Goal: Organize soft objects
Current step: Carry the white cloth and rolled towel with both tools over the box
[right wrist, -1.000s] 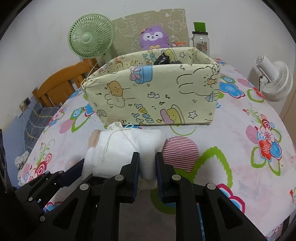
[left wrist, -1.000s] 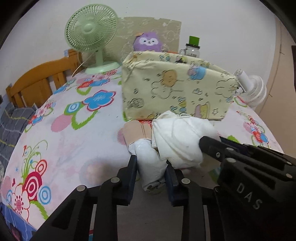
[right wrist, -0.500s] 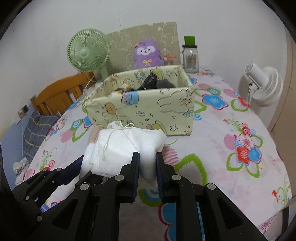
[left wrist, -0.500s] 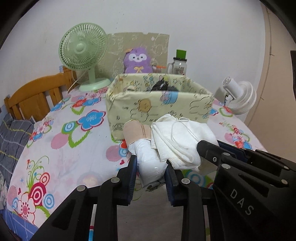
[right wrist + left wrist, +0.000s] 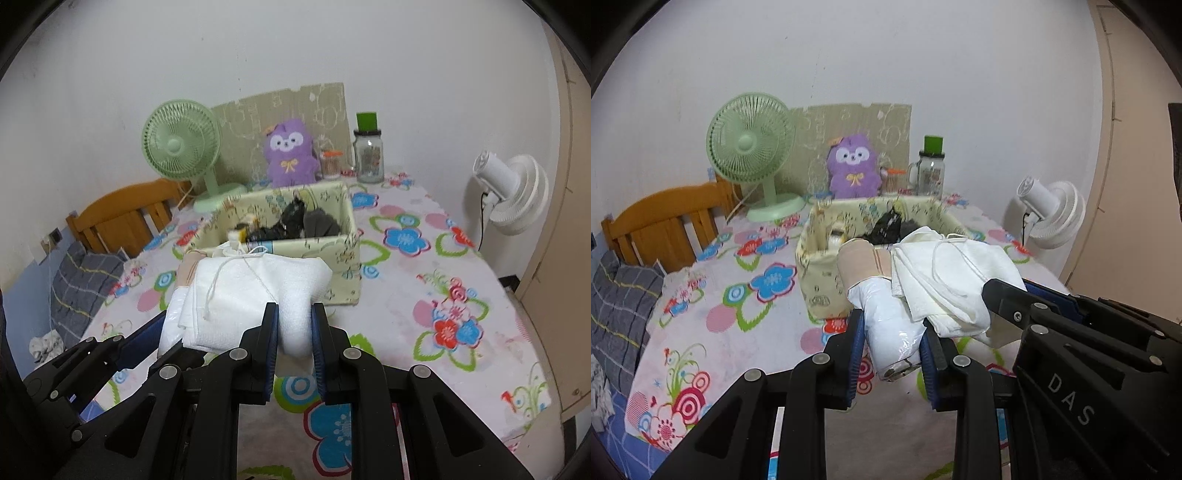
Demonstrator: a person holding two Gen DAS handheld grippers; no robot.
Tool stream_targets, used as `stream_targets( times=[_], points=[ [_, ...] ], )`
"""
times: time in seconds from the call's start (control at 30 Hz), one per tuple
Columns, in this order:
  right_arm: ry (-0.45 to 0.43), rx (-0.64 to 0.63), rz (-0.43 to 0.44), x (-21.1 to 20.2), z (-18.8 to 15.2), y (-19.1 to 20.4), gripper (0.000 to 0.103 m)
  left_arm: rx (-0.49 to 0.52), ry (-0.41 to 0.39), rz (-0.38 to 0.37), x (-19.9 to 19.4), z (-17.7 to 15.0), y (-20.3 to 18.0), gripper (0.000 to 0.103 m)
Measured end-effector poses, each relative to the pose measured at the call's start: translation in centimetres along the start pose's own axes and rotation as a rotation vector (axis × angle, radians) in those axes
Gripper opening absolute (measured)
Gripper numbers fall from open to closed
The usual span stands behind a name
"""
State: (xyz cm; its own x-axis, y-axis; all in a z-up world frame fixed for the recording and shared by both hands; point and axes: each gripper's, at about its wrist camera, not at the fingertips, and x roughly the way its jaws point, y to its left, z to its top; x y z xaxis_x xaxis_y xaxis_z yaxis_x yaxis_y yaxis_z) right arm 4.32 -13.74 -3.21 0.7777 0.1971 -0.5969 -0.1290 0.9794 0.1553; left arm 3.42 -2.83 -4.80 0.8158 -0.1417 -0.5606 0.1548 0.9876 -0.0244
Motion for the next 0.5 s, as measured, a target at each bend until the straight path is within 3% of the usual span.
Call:
stream_targets(
  times=[0.5],
  points=[
    [-0.085,-0.005,-0.02,-3.4,3.6,0.0,0.02,0.032,-0.068,-0.013,-2.3,3.9,-1.1,0.027]
  ],
)
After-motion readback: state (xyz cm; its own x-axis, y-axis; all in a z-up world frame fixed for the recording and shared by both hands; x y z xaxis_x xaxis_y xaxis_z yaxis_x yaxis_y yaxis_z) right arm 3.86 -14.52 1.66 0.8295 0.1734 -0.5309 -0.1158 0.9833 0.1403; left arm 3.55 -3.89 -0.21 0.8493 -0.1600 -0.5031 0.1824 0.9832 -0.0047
